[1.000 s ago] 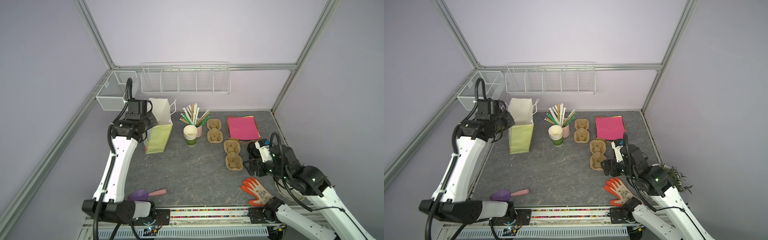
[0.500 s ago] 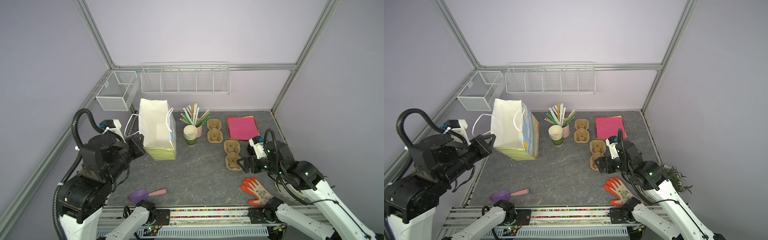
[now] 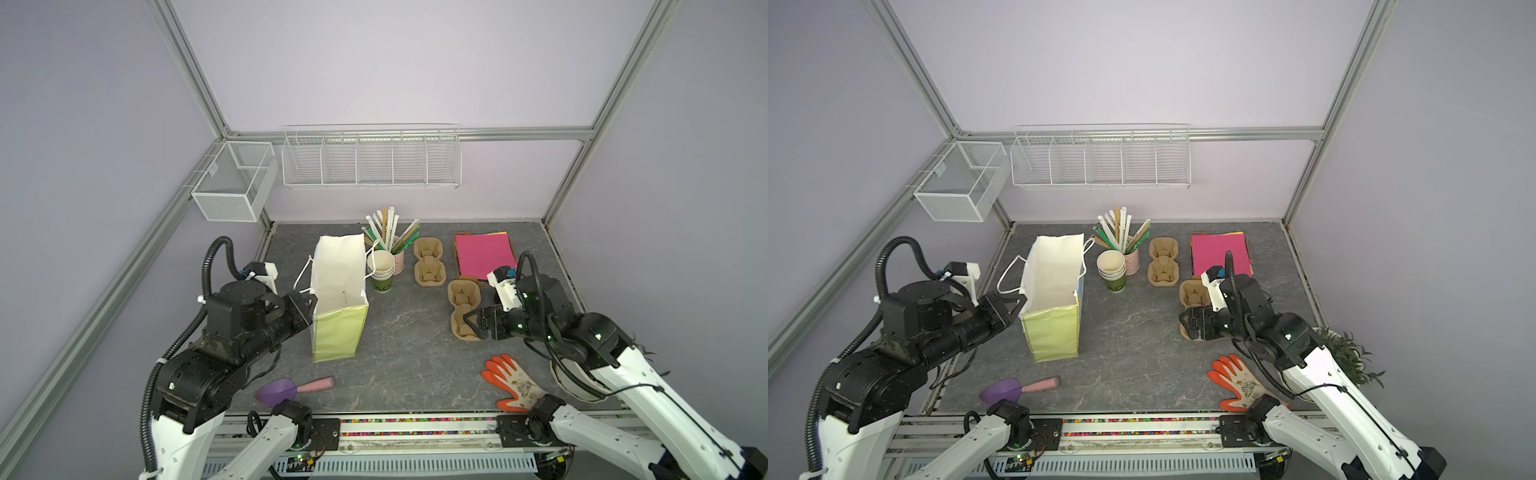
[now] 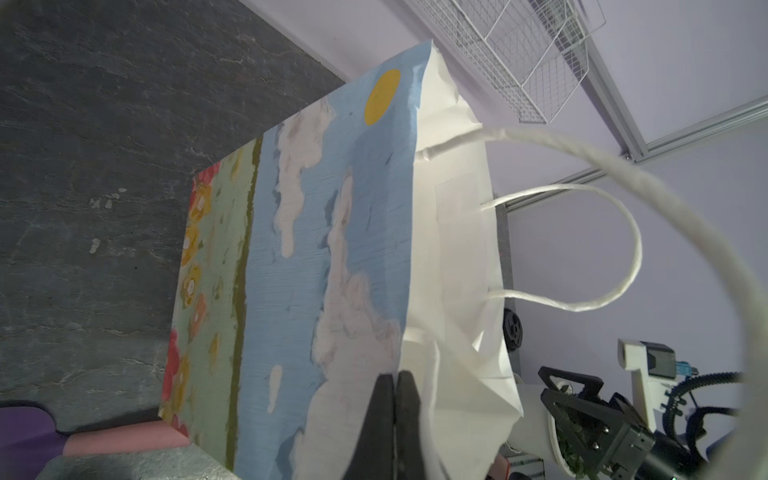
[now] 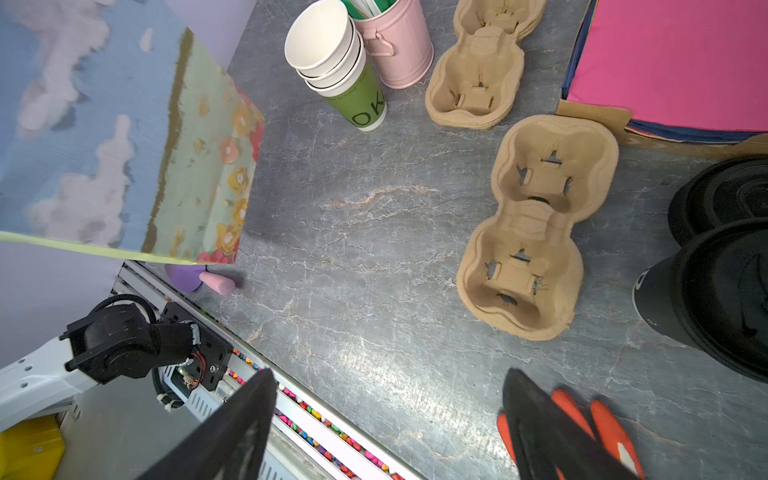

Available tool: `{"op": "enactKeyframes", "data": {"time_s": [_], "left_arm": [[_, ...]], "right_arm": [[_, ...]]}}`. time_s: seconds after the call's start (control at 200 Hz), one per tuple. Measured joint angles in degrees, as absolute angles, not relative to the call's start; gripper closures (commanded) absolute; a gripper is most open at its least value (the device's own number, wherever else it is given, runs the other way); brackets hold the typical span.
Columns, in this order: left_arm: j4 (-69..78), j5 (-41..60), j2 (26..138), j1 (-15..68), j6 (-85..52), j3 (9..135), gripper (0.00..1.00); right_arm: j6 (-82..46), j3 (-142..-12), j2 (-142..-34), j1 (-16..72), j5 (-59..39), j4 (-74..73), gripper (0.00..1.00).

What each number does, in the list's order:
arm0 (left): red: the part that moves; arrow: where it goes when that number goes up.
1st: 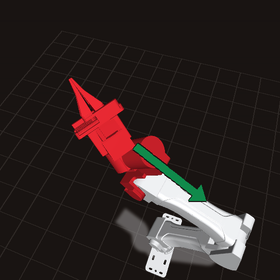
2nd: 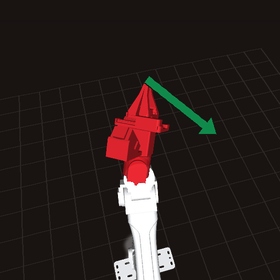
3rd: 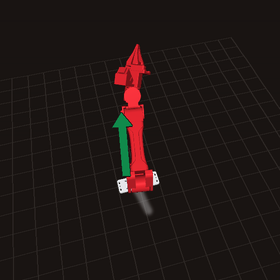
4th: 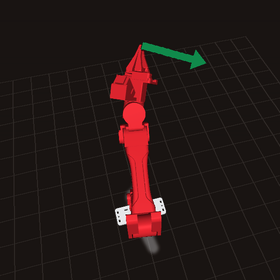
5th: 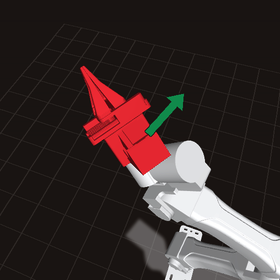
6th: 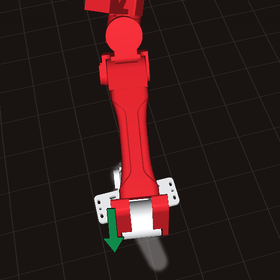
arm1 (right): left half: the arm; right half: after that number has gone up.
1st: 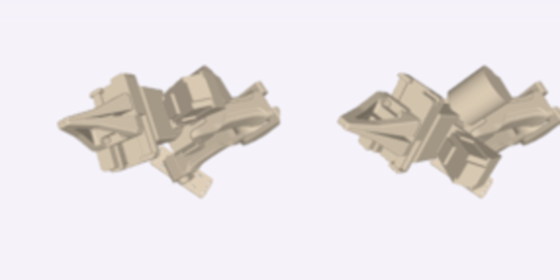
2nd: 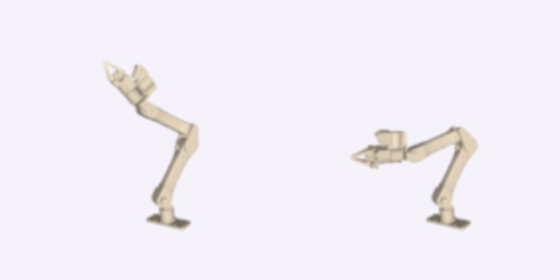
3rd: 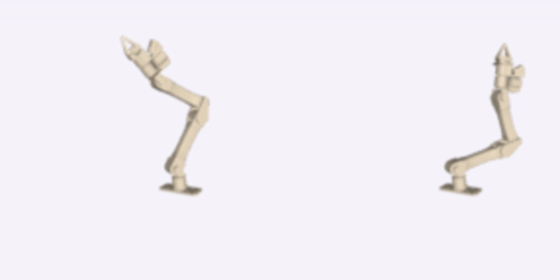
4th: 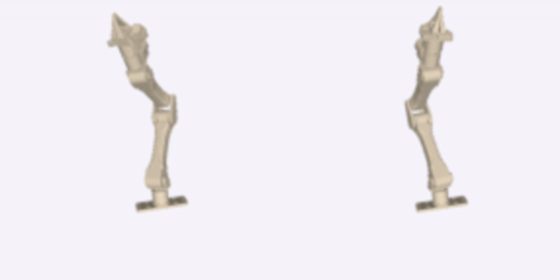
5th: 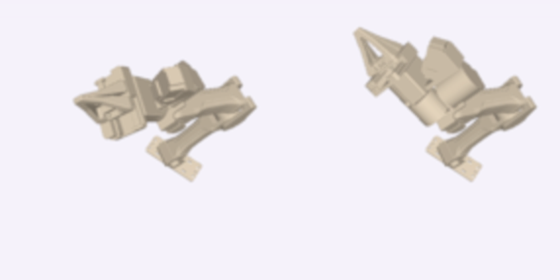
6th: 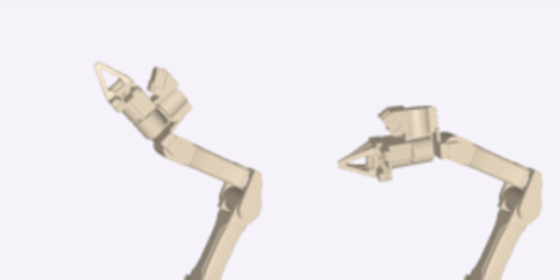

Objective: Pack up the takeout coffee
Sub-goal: 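Lift and carry the paper bag with the left gripper toward the cup carriers, then set the white paper bag upright beside the carriers with the left gripper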

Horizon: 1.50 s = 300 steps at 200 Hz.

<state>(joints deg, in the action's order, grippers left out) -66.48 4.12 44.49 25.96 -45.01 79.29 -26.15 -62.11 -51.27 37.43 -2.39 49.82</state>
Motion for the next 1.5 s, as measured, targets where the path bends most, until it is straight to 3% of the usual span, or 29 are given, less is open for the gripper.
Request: {"op": "enactKeyframes", "data": {"time_s": [0.31,0.71,1.14,1.499], "left_arm": [[-63.2,-9.9,48.4,51.8,-50.5,78.1,1.00],[-54.0,-22.2,53.9,66.1,-58.8,72.7,1.00],[-42.2,-31.0,58.5,71.8,-66.0,67.5,1.00],[-34.4,-32.2,60.5,72.8,-70.0,61.9,1.00]], "right_arm": [[-26.5,-62.9,-51.5,38.7,-0.7,49.9,0.12],[-26.5,-63.9,-49.8,38.9,1.3,51.6,0.12],[-26.5,-62.9,-50.8,38.9,2.8,51.6,0.12],[-26.5,-61.6,-53.2,38.9,3.4,49.8,0.12]]}}
